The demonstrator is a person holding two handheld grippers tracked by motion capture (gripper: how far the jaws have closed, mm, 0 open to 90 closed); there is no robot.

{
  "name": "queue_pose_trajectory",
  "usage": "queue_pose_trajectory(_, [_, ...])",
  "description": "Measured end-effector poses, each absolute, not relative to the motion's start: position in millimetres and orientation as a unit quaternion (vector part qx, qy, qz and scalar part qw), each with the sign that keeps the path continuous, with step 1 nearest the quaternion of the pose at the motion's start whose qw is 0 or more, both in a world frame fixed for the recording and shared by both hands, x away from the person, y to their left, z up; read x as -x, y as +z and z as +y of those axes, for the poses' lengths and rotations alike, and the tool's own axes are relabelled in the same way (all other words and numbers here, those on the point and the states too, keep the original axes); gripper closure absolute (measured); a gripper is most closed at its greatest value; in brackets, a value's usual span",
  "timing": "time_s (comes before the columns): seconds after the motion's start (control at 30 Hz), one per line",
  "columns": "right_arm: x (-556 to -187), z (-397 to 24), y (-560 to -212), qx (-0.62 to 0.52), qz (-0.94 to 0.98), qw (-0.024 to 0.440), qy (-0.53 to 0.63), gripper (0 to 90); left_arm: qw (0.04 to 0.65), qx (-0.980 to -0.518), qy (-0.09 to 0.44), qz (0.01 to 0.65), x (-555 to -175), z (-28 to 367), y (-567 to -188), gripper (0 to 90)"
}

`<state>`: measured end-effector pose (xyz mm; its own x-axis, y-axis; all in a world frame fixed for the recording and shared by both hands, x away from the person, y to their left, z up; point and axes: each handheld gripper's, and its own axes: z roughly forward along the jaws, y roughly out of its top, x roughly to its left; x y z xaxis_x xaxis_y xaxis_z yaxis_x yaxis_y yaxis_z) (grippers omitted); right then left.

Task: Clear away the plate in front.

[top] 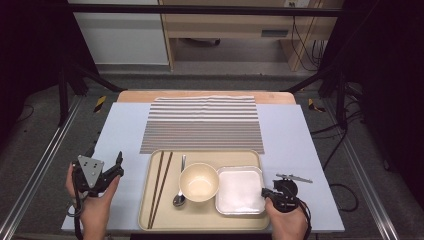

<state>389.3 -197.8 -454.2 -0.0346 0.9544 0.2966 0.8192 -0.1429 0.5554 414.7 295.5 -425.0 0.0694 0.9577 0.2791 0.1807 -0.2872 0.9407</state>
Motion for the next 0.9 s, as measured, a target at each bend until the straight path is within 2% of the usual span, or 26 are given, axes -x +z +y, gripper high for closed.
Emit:
queue_pose_trajectory(0.17, [-388, -198, -456, -0.683, 0.647, 0.106, 0.322, 82.4, 0.383, -0.624, 0.507, 0.456, -415, 295, -426, 19.5])
queue_pose_trajectory(0.37, [-386, -199, -454, -0.671, 0.649, 0.122, 0.338, 70.1, 0.382, -0.622, 0.508, 0.457, -415, 297, -425, 19.4])
queue_pose_trajectory(0.7, [-391, -211, -447, -0.625, 0.641, 0.215, 0.391, 43.6, 0.384, -0.626, 0.499, 0.461, -418, 298, -429, 18.5])
queue_pose_trajectory(0.9, [-407, -220, -452, -0.611, 0.638, 0.250, 0.398, 27.7, 0.402, -0.636, 0.463, 0.469, -422, 298, -434, 15.7])
